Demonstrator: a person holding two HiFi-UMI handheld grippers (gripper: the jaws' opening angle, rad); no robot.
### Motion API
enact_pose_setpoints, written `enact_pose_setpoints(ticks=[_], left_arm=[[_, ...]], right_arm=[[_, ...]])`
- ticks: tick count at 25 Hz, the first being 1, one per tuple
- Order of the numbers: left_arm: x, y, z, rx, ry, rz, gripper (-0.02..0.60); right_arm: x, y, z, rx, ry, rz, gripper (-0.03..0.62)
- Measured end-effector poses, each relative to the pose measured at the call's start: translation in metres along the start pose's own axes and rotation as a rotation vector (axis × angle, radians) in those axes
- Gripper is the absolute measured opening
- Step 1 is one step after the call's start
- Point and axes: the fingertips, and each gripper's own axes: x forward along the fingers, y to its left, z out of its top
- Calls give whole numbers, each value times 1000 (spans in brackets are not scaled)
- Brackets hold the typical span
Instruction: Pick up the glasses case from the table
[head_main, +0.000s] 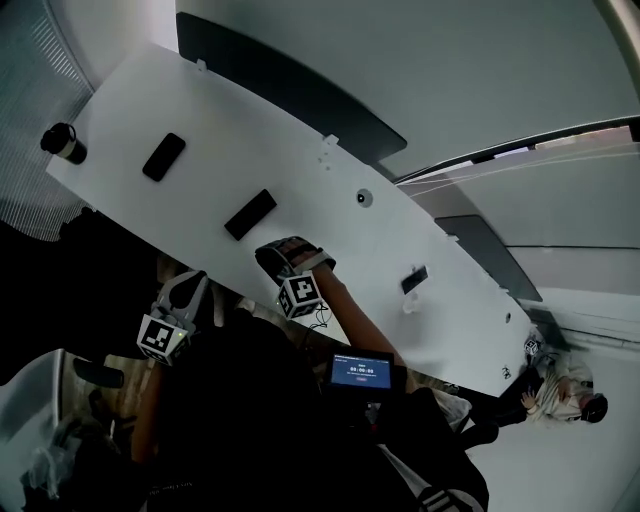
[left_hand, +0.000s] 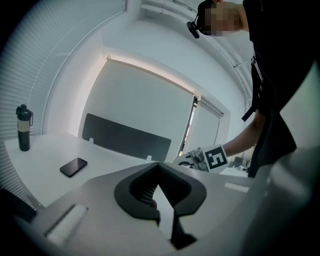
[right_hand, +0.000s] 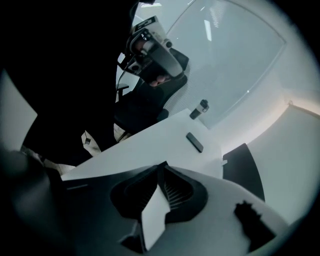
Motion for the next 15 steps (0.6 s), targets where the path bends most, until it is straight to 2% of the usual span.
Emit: enact_pose_setpoints(ticks=[3,7,12,15], left_arm=[[-8,20,3,-12,-24,74,5],[-20,43,7,-28,-39,168,5],[-30,59,8,-39,-62,259,5],[-41,67,6,-32,-64,312,5]], right_arm=[[18,-9,-12,-46,-1,64,59],[47,-7,-43,-132,40,175,158],[73,-16,-75,-222,82,251,237],[88,-25,-87,-258,91,292,262]])
